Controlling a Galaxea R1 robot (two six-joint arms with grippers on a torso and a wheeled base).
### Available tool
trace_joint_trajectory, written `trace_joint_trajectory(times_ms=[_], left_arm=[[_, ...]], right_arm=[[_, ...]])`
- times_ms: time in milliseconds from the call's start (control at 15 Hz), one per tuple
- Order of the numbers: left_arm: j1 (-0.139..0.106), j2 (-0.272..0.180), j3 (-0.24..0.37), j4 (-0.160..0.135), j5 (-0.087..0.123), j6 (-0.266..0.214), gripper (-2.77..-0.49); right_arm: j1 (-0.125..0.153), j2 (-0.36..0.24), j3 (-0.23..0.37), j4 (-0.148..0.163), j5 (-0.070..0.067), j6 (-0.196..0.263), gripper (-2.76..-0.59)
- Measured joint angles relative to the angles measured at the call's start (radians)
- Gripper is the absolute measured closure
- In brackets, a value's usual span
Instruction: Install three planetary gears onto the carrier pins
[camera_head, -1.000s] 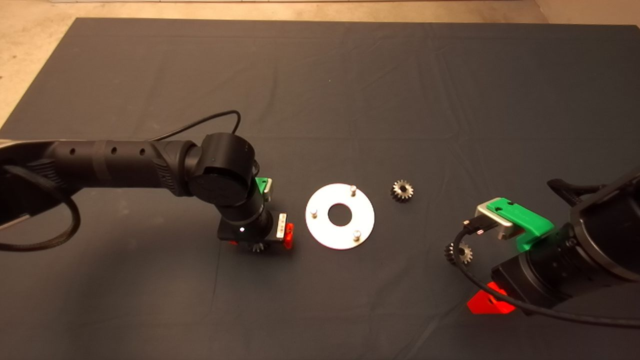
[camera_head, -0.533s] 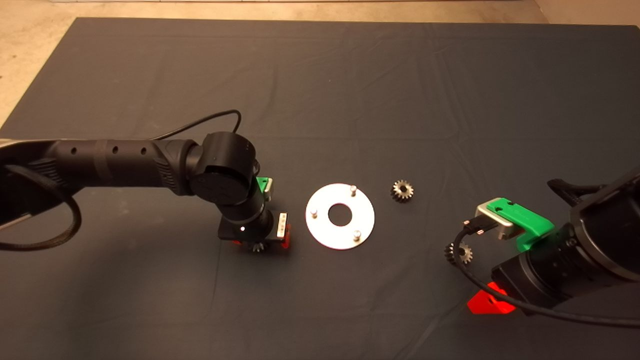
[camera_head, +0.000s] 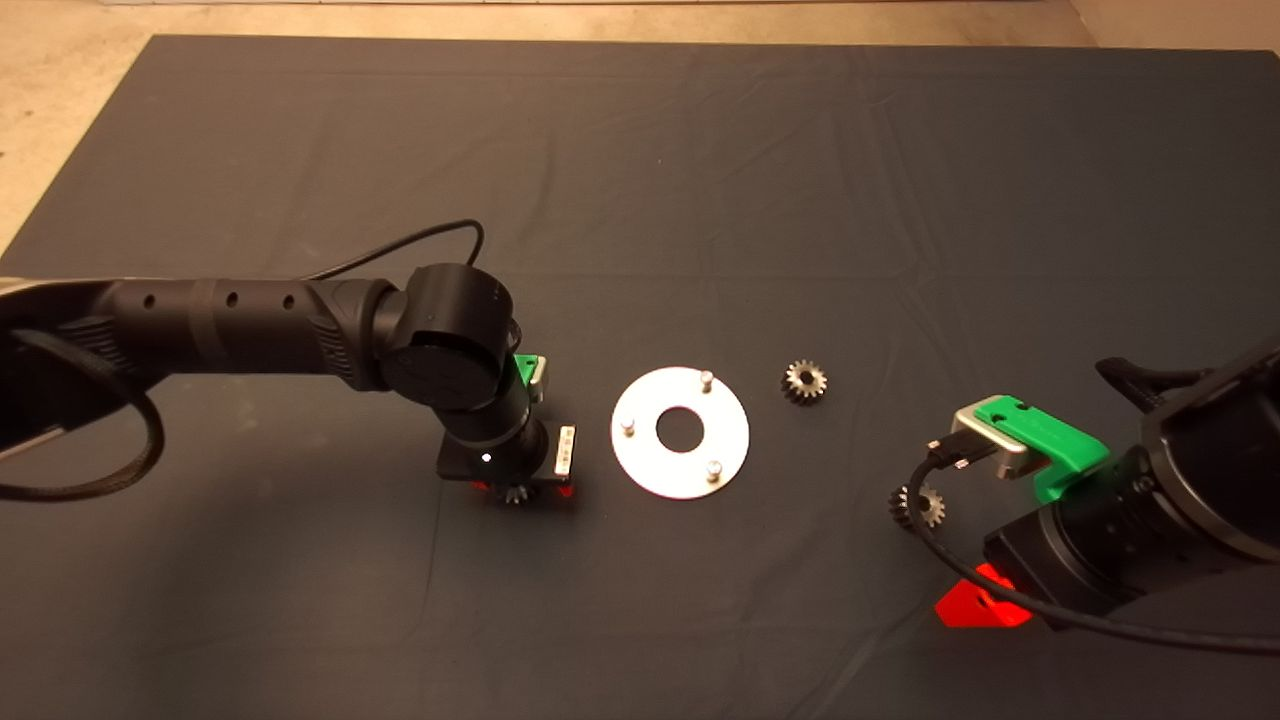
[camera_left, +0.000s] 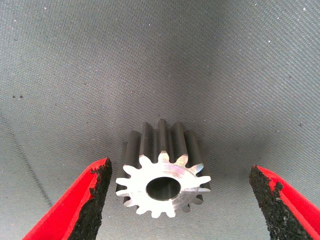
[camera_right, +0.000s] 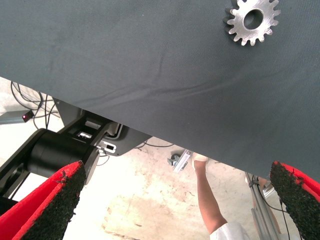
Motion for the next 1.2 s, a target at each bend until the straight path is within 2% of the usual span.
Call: trace_joint_trajectory(times_ms=[67,133,333,400,600,667,867,1000,1133,1200], left_arm=[[0.0,0.0,0.0,0.0,0.0,0.0,-1.93],[0.0,0.0,0.0,0.0,0.0,0.0,-1.82],[0.0,0.0,0.0,0.0,0.0,0.0,-1.79],[0.0,0.0,0.0,0.0,0.0,0.0,-1.68],[0.0,0.0,-0.002,0.0,0.0,0.001,-1.62],[0.0,-0.001,-0.004,0.0,0.001,0.002,-1.52],[0.0,-0.001,-0.008,0.0,0.001,0.003,-1.51],[0.0,-0.005,-0.008,0.001,0.002,0.003,-1.36],[0.0,-0.006,-0.008,0.001,0.001,0.004,-1.35],[0.0,-0.006,-0.008,0.002,0.004,0.004,-1.26]], right_arm=[[0.0,0.0,0.0,0.0,0.0,0.0,-2.75],[0.0,0.0,0.0,0.0,0.0,0.0,-2.75],[0.0,0.0,0.0,0.0,0.0,0.0,-2.75],[0.0,0.0,0.0,0.0,0.0,0.0,-2.75],[0.0,0.0,0.0,0.0,0.0,0.0,-2.75],[0.0,0.0,0.0,0.0,0.0,0.0,-2.75],[0.0,0.0,0.0,0.0,0.0,0.0,-2.75],[0.0,0.0,0.0,0.0,0.0,0.0,-2.75],[0.0,0.0,0.0,0.0,0.0,0.0,-2.75],[0.0,0.0,0.0,0.0,0.0,0.0,-2.75]])
